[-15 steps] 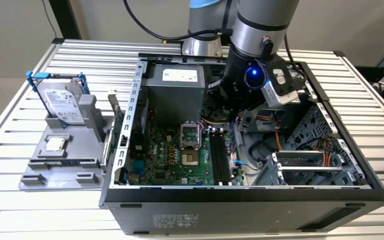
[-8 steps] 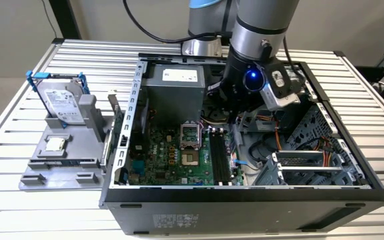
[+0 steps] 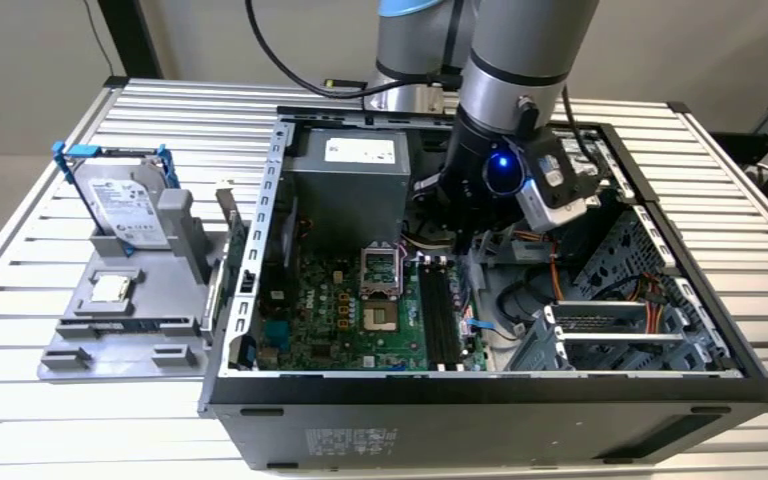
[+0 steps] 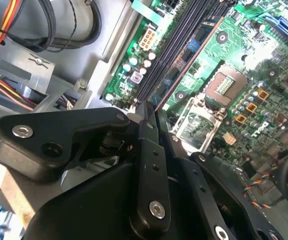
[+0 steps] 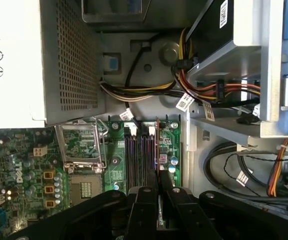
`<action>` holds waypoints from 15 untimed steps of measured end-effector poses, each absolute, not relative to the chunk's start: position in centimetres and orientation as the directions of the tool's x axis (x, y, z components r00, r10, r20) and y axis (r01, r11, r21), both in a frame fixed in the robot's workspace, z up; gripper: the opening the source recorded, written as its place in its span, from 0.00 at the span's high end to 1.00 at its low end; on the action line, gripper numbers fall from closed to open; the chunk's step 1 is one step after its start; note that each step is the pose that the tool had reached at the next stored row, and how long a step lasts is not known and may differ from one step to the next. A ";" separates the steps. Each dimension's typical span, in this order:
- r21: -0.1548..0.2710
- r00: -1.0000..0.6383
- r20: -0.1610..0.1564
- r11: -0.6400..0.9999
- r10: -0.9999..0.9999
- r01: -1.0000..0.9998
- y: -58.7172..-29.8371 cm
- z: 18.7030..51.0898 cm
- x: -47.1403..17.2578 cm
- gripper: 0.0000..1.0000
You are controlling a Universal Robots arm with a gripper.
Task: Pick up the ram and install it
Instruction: 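Insert the ram into the slot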
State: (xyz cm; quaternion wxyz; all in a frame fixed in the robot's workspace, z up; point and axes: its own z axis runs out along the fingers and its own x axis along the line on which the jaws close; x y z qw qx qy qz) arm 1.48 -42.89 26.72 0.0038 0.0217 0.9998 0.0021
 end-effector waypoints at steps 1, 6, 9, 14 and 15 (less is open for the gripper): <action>0.004 -0.999 -0.008 0.999 0.043 0.043 -42.9 26.5 1.5 1.00; 0.001 -0.999 -0.008 0.999 0.044 0.044 -42.9 26.0 1.5 1.00; -0.005 -0.999 -0.008 0.999 0.044 0.044 -42.9 25.6 1.5 1.00; -0.013 -0.999 -0.009 0.999 0.044 0.044 -43.0 25.1 1.5 1.00; -0.014 -0.999 -0.009 0.999 0.044 0.044 -43.0 25.0 1.5 1.00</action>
